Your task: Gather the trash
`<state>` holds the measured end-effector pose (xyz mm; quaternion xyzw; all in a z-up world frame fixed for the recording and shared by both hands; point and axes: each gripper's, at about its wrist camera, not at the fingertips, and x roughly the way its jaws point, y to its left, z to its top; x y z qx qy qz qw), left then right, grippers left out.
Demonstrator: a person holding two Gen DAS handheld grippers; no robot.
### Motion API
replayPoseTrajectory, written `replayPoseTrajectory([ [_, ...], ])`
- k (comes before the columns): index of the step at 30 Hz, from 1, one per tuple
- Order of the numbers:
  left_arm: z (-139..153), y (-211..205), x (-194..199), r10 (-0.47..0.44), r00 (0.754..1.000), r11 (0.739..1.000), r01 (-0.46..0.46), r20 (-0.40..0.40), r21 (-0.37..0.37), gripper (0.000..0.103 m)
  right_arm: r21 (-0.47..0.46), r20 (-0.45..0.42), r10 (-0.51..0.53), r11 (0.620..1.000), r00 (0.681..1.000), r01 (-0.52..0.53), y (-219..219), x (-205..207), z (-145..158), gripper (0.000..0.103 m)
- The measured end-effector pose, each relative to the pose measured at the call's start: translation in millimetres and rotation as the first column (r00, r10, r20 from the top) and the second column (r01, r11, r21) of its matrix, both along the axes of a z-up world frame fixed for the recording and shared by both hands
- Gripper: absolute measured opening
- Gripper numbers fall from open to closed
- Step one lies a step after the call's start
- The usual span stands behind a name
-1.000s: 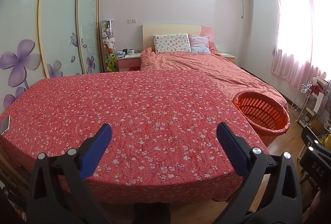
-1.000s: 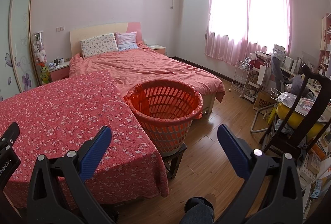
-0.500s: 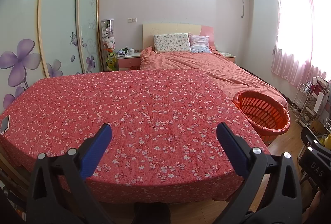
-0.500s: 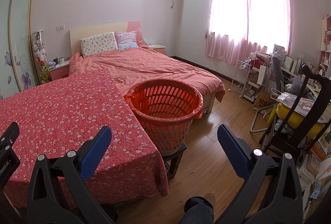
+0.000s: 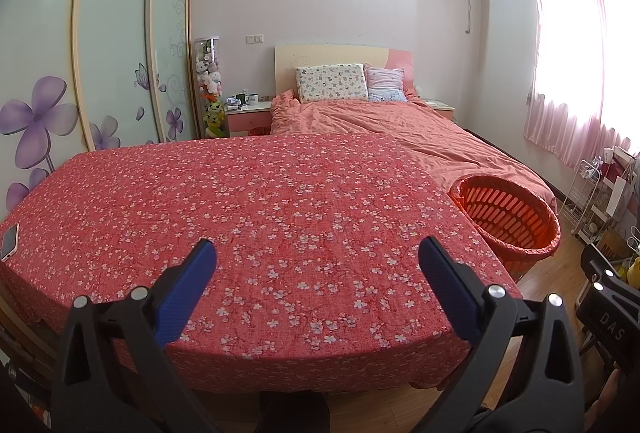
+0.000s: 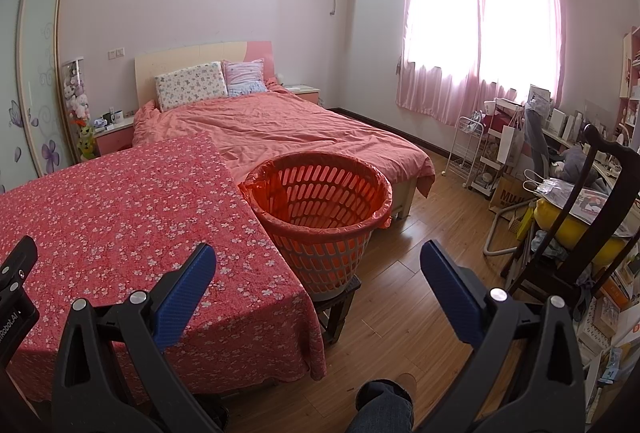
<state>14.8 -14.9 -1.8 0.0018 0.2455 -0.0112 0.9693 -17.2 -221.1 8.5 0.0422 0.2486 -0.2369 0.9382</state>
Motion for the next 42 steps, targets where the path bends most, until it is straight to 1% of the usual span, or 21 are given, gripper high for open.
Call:
replayPoseTrajectory([
  [42, -2.2, 5.6, 1.4, 0.006, 1.000, 1.000, -0.006, -0.003, 0.012, 0.099, 0.000, -0.003, 0.001, 1.000, 1.000, -0.001, 0.4, 0.9, 0.3, 0.101],
])
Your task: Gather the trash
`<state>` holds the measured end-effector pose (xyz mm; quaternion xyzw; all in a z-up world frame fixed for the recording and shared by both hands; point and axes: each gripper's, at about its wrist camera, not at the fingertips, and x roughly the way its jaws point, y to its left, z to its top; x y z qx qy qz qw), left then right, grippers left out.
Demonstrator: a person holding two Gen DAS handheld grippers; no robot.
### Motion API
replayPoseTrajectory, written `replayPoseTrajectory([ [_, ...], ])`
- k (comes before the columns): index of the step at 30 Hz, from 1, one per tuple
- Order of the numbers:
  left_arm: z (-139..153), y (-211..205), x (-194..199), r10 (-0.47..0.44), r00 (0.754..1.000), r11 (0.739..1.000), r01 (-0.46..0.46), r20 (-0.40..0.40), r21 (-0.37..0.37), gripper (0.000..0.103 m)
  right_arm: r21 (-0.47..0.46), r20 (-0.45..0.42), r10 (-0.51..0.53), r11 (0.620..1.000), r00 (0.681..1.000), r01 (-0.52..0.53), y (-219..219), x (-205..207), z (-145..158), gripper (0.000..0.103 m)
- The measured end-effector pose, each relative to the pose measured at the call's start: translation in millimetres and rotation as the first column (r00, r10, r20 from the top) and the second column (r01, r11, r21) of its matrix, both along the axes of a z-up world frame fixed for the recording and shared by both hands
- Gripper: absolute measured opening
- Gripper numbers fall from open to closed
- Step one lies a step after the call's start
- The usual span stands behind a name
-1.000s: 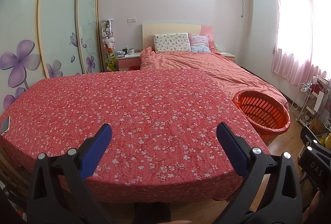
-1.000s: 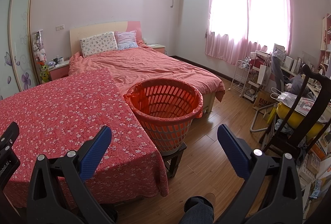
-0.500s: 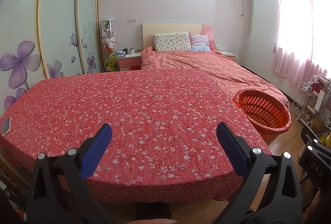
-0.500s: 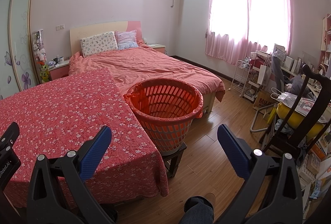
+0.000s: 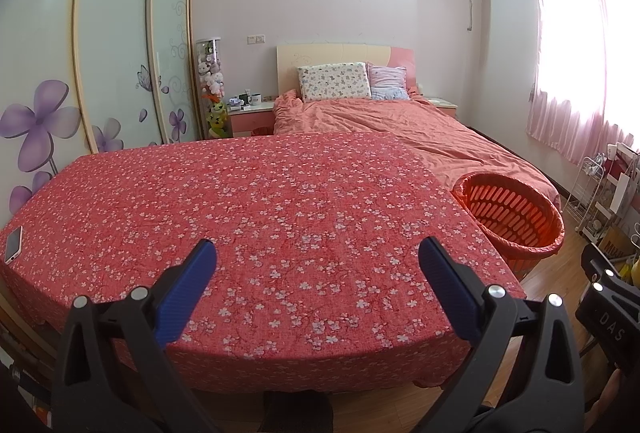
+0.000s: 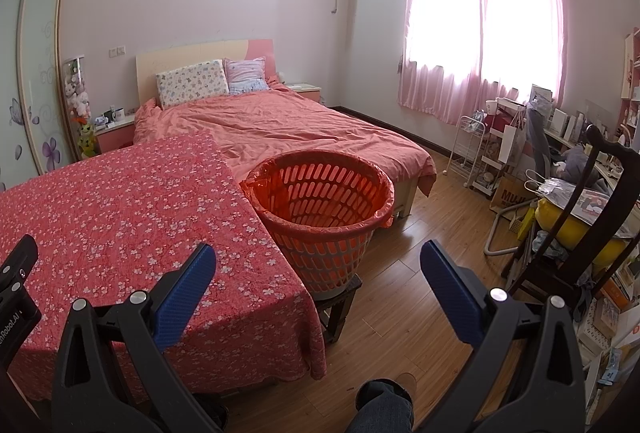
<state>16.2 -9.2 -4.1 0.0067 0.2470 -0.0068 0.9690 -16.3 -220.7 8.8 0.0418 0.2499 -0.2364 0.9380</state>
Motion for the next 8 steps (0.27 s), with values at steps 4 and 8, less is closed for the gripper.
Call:
replayPoseTrajectory([
  [4, 0.4, 0.8, -0.1, -0.002, 1.000, 1.000, 0.002, 0.000, -0.001, 0.099, 0.000, 0.000, 0.000, 1.000, 1.000, 0.000, 0.1, 0.0, 0.1, 0.101],
  [8, 0.5, 2.4, -0.5, -0.003, 1.000, 1.000, 0.003, 0.000, -0.001, 0.099, 0.000, 0.000, -0.001, 1.000, 1.000, 0.001, 0.1, 0.3, 0.3, 0.101],
])
